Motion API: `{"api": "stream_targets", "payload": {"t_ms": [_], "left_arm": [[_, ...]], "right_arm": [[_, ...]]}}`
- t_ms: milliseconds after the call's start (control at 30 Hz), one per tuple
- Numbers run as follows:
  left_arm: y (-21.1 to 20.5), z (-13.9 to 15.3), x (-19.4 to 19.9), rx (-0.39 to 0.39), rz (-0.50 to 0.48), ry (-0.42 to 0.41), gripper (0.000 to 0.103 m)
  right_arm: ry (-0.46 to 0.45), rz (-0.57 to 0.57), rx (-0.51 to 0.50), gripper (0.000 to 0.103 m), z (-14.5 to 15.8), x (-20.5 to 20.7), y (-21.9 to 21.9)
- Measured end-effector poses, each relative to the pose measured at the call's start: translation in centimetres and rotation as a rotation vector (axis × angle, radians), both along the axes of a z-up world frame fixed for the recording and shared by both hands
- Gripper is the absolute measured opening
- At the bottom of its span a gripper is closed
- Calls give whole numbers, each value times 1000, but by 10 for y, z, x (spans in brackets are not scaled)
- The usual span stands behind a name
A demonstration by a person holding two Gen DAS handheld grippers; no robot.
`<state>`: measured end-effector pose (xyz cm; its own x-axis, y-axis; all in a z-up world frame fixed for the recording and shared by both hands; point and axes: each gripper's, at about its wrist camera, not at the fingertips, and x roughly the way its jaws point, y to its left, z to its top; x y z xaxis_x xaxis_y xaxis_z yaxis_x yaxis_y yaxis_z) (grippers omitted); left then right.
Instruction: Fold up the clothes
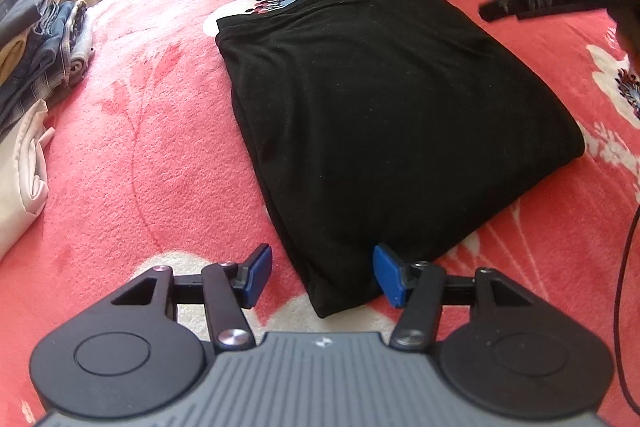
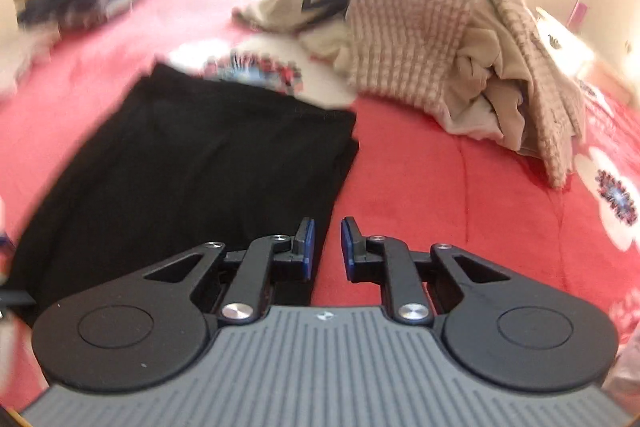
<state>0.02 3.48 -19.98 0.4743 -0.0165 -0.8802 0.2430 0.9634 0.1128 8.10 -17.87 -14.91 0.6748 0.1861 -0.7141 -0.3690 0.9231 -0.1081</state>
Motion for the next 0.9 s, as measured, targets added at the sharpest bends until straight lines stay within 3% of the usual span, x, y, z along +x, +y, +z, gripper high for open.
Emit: {"api": "stream_targets", "payload": {"t_ms": [133, 233, 700, 800, 900], "left_arm": [[0, -1, -1, 5, -3, -4, 58], [0, 0, -1, 5, -3, -4, 58], [3, 2, -1, 12, -17, -11, 59], [15, 12, -7, 48, -15, -76, 58], [26, 24, -6, 106, -12, -197, 61]], "right_arm": [[40, 95, 67, 14, -3, -9, 12], [78, 129, 38, 14, -16, -9, 25], [86, -74, 36, 14, -26, 9, 2], [35, -95, 43, 14, -15, 5, -4], [-14, -99, 83, 14, 1, 1, -12]]}}
